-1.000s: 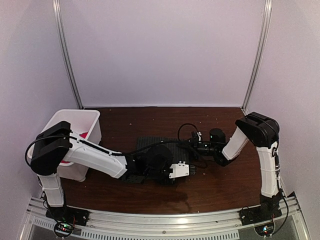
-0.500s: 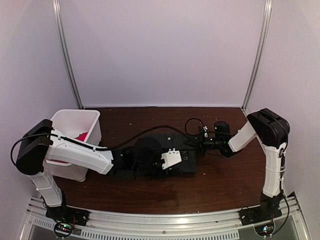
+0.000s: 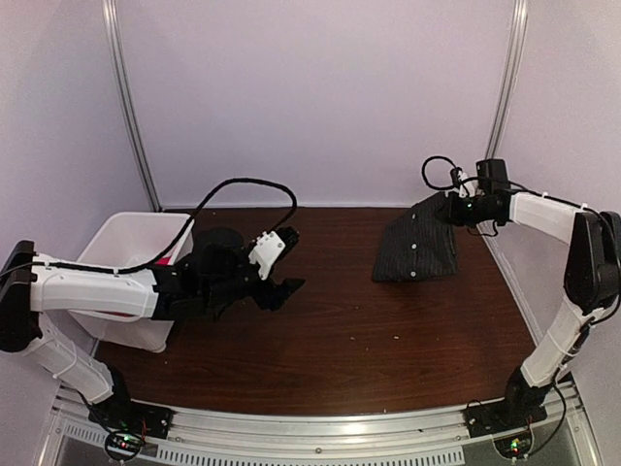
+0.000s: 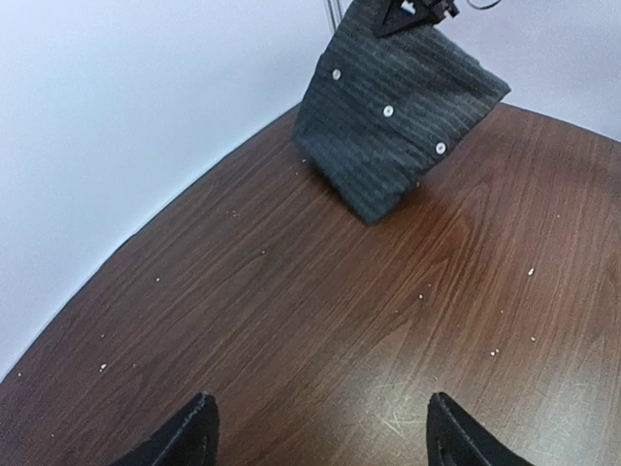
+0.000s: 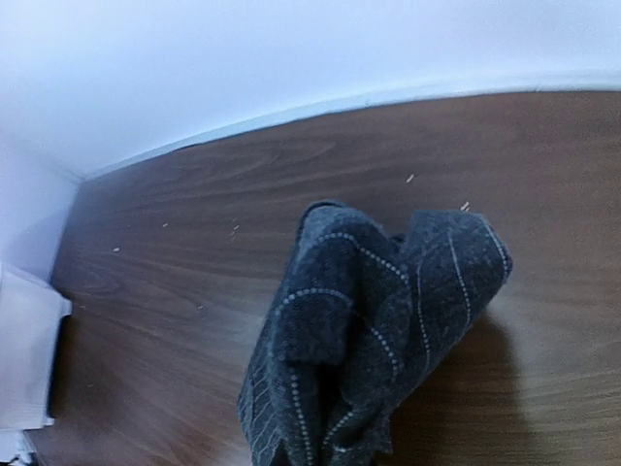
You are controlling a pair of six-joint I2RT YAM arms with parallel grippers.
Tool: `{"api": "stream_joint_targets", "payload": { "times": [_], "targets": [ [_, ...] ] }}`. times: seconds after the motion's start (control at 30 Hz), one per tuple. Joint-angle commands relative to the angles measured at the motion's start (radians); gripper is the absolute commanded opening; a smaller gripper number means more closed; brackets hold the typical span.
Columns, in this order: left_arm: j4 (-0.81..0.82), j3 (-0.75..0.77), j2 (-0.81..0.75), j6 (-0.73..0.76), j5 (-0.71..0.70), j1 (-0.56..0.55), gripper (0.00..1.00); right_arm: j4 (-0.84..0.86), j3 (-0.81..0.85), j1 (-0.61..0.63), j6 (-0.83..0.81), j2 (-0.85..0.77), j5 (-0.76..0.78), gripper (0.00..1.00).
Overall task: Fold and stack the mixed laundry pile
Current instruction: Turn over the square-folded shirt at the center of the board.
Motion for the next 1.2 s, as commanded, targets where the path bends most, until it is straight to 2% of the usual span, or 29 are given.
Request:
{"api": "stream_joint_targets", "payload": {
  "times": [0.0,0.13,0.2,0.43,0.6,0.83,0.97,1.03,1.07,1.17],
  "targets": [
    [-0.007,-0.035,-0.076,-0.085,-0.020,0.031,0.75,-0.290,0.187,0.015,-0.282,-0.074,0.294,0.00],
    [-0.048,-0.052,-0.130,-0.104,-0.069,0.055,0.75,-0.368,0.331,0.075,-0.391,-0.034,0.444,0.00],
    [-0.084,-0.049,-0.150,-0.117,-0.097,0.067,0.75,-0.414,0.396,0.134,-0.437,0.036,0.513,0.00],
    [-0.175,-0.061,-0.254,-0.194,-0.145,0.110,0.75,-0.528,0.498,0.497,-0.569,0.325,0.701,0.00],
    [-0.270,-0.063,-0.338,-0.289,-0.182,0.173,0.77,-0.537,0.451,0.793,-0.482,0.455,0.750,0.00],
    [-0.344,-0.078,-0.432,-0.426,-0.167,0.285,0.79,-0.482,0.434,0.959,-0.328,0.471,0.676,0.02],
    [-0.387,-0.054,-0.413,-0.476,-0.143,0.333,0.80,-0.479,0.464,0.996,-0.273,0.422,0.568,0.27],
    [-0.387,-0.048,-0.398,-0.490,-0.111,0.347,0.79,-0.432,0.451,0.996,-0.272,0.335,0.490,0.52],
    [-0.378,-0.049,-0.387,-0.492,-0.092,0.348,0.79,-0.397,0.438,0.983,-0.274,0.284,0.441,0.60],
    [-0.357,-0.043,-0.343,-0.473,-0.010,0.348,0.79,-0.284,0.371,0.878,-0.259,0.120,0.209,0.74]
  ]
}}
